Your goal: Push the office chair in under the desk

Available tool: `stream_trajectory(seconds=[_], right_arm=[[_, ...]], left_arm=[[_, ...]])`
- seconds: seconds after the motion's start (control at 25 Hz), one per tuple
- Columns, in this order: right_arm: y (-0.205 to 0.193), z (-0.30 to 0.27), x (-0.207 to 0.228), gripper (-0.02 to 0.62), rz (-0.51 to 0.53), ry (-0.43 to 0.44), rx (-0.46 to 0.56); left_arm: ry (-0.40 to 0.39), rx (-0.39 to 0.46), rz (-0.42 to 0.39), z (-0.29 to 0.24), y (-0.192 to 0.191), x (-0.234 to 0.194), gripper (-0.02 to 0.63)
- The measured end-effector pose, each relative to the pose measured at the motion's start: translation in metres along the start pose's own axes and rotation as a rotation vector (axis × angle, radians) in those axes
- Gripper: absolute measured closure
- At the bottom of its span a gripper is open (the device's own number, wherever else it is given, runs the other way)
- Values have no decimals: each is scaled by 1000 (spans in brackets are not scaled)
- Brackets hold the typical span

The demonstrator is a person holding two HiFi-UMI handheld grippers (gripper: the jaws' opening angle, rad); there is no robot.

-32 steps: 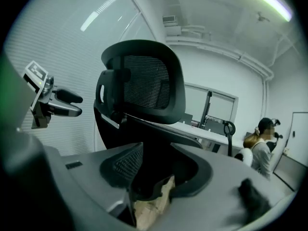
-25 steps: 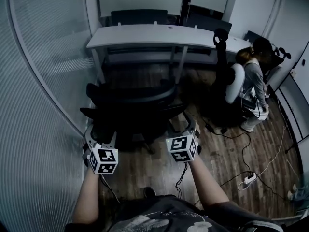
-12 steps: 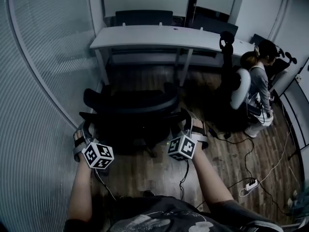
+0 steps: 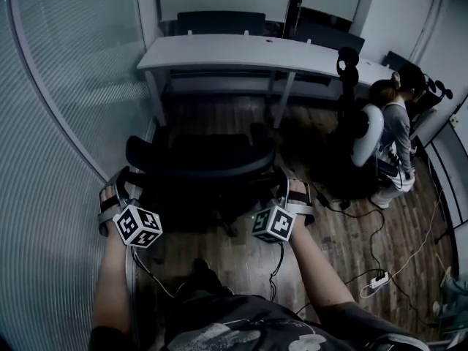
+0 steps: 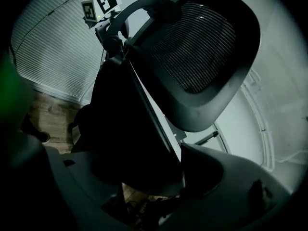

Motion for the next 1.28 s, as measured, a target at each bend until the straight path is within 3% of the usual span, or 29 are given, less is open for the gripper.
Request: stream_trajectory(seconds=[0.12, 0.28, 0.36, 0.52, 0.76, 1.28], right_arm=[[3, -5, 2, 297, 6, -29, 9], [5, -8, 4, 300, 22, -41, 28], [4, -9, 3, 314, 34, -23, 23], [2, -17, 6, 321, 38, -13, 2], [5, -49, 13, 324, 46, -6, -9], [29, -116, 18, 331, 54, -21, -50]], left_arm=[[-21, -16, -43, -14, 0, 2, 242], [26, -31, -36, -30, 5, 0, 244], [47, -47, -29, -36, 6, -2, 295], [6, -93, -85, -47, 10, -4, 315], [32, -65, -120, -66, 11, -11, 333], [1, -4, -143, -147, 1, -47, 337]])
Point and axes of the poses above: the fingertips, and each gripper's own axes: z backward along the fingers, x to its right, y out of its top, the point moved 4 cm from there along z, backward along the fingers, and after that the axes turned 14 degrees about -z, right-handed, at the moved point
